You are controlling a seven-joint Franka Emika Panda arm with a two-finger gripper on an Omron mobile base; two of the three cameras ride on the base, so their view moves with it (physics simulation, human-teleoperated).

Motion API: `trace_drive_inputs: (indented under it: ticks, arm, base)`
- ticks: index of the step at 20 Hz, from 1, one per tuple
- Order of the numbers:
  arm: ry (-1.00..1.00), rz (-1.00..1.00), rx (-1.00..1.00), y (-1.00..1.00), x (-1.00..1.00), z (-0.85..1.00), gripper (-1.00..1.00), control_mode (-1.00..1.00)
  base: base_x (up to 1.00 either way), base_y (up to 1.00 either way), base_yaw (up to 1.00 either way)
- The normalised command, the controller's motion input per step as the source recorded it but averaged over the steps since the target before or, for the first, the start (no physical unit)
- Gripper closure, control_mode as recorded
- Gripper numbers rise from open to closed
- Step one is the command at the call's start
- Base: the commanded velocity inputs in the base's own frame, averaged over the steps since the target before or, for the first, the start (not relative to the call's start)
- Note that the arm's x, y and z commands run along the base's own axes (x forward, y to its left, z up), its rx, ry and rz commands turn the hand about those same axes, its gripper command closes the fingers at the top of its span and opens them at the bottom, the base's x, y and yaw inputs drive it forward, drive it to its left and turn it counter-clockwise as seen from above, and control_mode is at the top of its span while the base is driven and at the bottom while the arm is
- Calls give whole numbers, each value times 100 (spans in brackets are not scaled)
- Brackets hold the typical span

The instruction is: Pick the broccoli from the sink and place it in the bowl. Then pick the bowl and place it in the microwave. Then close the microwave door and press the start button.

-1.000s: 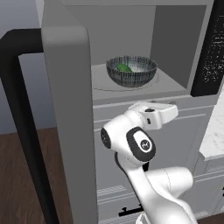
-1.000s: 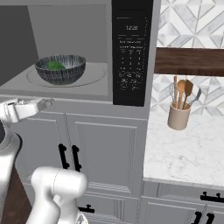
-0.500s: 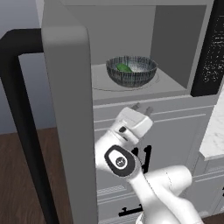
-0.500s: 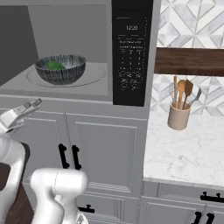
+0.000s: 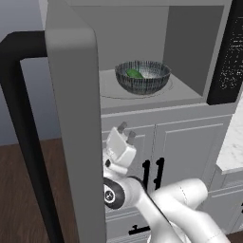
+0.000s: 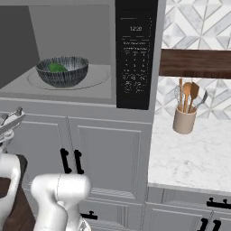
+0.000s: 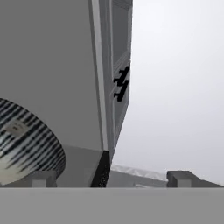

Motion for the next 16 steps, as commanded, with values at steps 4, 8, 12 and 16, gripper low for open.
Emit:
trace_drive_inputs:
  ticks: [4,8,12,16]
  arm:
    - [-9,8,-10,100,-13,-19,-100,-100]
    - [-4,11,-2,93,-5,-31,-100,-100]
    - [-7,21,0,58,25,-68,-100,-100]
    - [-10,29,1,71,23,-65,-100,-100]
  base:
    - [0,0,0]
    - [0,0,0]
    - [0,0,0]
    - [0,0,0]
